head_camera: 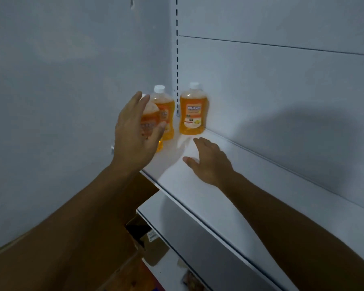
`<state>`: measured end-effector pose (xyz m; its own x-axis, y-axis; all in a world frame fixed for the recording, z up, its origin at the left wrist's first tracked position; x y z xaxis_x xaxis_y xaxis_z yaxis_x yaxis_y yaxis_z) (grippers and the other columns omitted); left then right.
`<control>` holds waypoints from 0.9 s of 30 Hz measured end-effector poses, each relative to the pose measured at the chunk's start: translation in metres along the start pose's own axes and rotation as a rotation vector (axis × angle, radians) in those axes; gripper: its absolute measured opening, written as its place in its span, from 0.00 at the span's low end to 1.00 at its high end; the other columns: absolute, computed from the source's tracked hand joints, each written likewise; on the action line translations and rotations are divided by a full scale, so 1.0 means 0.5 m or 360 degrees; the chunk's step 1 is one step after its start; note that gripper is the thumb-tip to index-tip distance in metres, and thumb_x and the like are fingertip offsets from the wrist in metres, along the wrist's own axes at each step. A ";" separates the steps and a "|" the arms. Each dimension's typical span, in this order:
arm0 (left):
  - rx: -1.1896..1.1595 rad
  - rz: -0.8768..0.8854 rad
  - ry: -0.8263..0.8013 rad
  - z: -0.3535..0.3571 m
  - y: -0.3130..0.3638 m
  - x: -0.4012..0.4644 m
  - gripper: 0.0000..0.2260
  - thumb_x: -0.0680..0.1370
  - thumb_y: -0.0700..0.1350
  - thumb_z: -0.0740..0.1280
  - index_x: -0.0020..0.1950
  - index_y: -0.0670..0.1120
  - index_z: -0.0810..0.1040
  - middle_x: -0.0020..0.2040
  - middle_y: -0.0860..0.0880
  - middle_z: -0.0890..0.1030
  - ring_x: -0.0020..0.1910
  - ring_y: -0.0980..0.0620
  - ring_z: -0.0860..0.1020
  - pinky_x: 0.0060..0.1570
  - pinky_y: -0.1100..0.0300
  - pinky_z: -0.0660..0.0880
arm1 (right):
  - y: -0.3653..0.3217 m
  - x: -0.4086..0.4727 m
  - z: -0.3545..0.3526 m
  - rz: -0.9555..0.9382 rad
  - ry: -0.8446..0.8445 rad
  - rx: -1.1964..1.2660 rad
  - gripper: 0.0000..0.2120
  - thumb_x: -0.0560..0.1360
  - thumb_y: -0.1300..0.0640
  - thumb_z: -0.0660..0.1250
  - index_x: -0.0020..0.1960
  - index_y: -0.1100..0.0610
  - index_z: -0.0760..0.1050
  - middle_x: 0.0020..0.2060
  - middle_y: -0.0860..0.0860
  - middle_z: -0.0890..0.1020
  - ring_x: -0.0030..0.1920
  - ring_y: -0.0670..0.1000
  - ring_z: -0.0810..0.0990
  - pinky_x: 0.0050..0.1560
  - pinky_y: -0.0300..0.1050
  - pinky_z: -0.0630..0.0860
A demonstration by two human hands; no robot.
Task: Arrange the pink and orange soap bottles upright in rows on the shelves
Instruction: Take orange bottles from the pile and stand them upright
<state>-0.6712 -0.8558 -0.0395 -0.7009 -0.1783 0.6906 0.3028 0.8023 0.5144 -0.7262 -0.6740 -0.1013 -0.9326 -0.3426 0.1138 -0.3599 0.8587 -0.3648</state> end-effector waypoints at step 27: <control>-0.0731 0.0741 -0.1153 0.313 0.846 -0.355 0.27 0.78 0.54 0.65 0.75 0.49 0.64 0.74 0.49 0.68 0.70 0.49 0.68 0.69 0.52 0.65 | 0.469 -0.836 -0.461 0.1004 0.0574 -0.0707 0.30 0.79 0.38 0.56 0.75 0.53 0.59 0.76 0.54 0.61 0.75 0.57 0.58 0.74 0.57 0.57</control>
<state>-0.5199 -0.3958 -0.0241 -0.6284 0.6169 0.4739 0.7644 0.3766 0.5234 -0.4270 -0.2416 -0.0214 -0.8866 0.3281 0.3259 0.3232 0.9437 -0.0709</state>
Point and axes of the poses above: each hand's wrist, its own x-axis towards the middle knuckle, its own z-axis out of the palm, y = z × x, the point moved 3 cm from there along x, towards the middle knuckle
